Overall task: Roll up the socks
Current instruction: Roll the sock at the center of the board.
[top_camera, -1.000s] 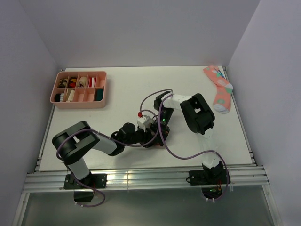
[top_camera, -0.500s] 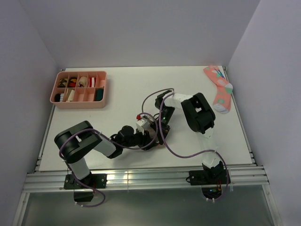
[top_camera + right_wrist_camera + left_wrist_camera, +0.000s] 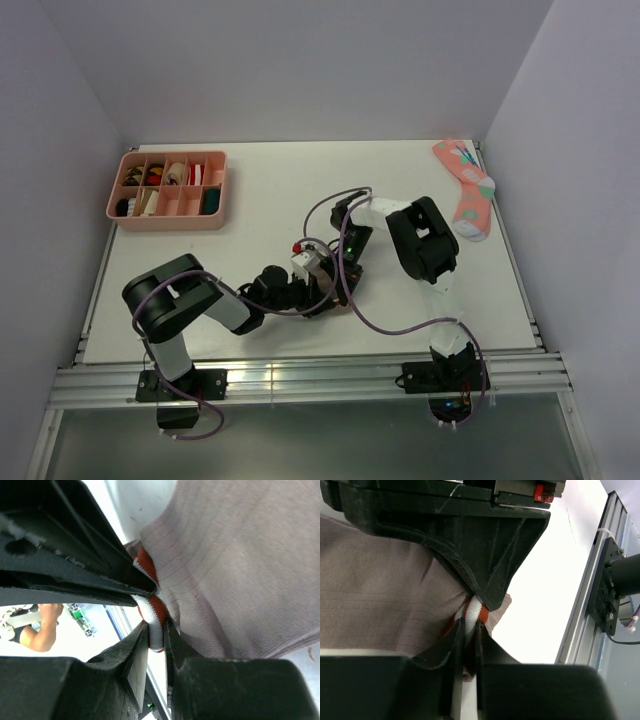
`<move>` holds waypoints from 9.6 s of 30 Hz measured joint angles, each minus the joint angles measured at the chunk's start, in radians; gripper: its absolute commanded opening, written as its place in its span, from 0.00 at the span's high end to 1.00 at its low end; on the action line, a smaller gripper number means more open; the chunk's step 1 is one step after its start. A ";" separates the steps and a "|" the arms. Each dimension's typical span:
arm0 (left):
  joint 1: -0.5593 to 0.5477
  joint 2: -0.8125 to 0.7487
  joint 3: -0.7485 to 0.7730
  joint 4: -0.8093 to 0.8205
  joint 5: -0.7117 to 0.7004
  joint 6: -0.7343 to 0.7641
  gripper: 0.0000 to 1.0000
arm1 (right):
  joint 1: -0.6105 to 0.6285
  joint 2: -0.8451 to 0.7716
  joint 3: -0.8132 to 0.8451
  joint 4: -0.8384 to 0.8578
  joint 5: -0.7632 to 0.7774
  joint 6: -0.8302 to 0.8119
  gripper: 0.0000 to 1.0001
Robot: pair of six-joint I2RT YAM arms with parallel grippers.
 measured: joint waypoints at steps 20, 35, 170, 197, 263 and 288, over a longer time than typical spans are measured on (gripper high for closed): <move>0.011 0.029 0.021 -0.011 0.042 -0.149 1.00 | -0.093 -0.278 -0.193 0.336 0.008 0.197 0.53; 0.123 0.019 0.044 -0.136 0.220 -0.269 1.00 | -0.190 -0.673 -0.442 0.522 0.017 0.111 0.49; -0.050 -0.319 -0.106 -0.229 -0.199 0.019 0.56 | 0.137 -0.006 -0.040 0.024 -0.078 -0.075 0.79; -0.050 -0.225 -0.129 -0.135 -0.111 0.017 0.57 | 0.099 -0.002 -0.040 0.031 -0.069 0.001 0.80; 0.240 0.063 0.094 -0.426 0.550 -0.398 1.00 | 0.448 -0.996 -0.857 0.920 0.411 0.000 0.54; 0.244 0.074 0.112 -0.470 0.575 -0.409 1.00 | 0.542 -0.896 -0.828 0.910 0.437 0.034 0.47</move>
